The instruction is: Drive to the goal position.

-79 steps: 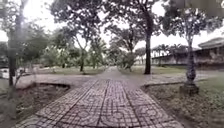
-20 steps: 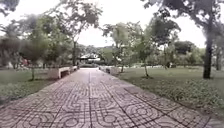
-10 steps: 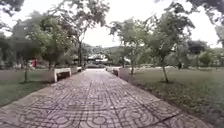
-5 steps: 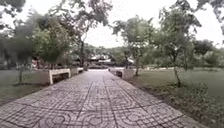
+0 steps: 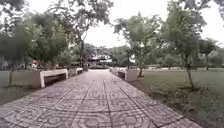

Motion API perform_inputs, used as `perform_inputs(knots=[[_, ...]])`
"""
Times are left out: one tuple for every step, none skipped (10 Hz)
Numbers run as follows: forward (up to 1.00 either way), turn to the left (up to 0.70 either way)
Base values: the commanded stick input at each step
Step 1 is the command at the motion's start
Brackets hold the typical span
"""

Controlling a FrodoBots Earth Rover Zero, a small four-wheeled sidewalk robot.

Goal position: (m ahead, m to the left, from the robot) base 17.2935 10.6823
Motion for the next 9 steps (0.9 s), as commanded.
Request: perform_inputs(knots=[[1.0,0.0],[1.0,0.0],[1.0,0.0],[1.0,0.0],[1.0,0.0],[1.0,0.0],[1.0,0.0],[1.0,0.0],[1.0,0.0]])
